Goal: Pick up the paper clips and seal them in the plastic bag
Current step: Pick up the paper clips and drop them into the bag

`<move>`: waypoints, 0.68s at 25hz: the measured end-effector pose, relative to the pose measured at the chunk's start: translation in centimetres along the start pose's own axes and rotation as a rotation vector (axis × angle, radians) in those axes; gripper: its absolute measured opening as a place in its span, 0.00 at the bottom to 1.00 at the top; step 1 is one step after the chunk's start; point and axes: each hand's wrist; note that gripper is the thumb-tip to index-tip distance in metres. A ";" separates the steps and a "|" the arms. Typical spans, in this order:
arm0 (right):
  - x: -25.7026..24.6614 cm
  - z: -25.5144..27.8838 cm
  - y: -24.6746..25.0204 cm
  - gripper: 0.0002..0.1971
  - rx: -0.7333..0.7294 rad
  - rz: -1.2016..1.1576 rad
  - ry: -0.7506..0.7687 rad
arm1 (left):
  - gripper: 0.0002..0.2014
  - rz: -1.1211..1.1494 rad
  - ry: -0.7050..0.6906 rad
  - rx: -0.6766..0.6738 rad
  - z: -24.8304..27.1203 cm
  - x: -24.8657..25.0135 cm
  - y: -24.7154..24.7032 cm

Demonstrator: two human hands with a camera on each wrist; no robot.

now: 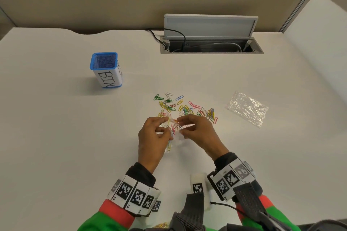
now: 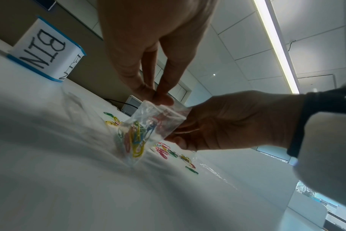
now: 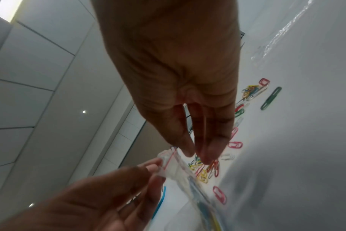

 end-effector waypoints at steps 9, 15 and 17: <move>-2.0 0.3 -0.7 0.06 0.039 0.124 0.206 | 0.16 0.012 0.011 -0.005 -0.1 -0.2 0.1; 0.0 -0.9 -0.1 0.04 0.403 0.132 -0.048 | 0.14 0.011 0.011 0.038 0.0 -0.3 0.5; 0.8 -1.3 -0.3 0.07 0.352 0.294 -0.155 | 0.14 0.003 0.014 0.039 0.0 -0.5 0.8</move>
Point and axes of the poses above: each hand's wrist, its own z-axis away from the middle knuckle, its own y-axis out of the back of the hand, x = y × z, and after that the axes turned 7 degrees about -x, right-handed
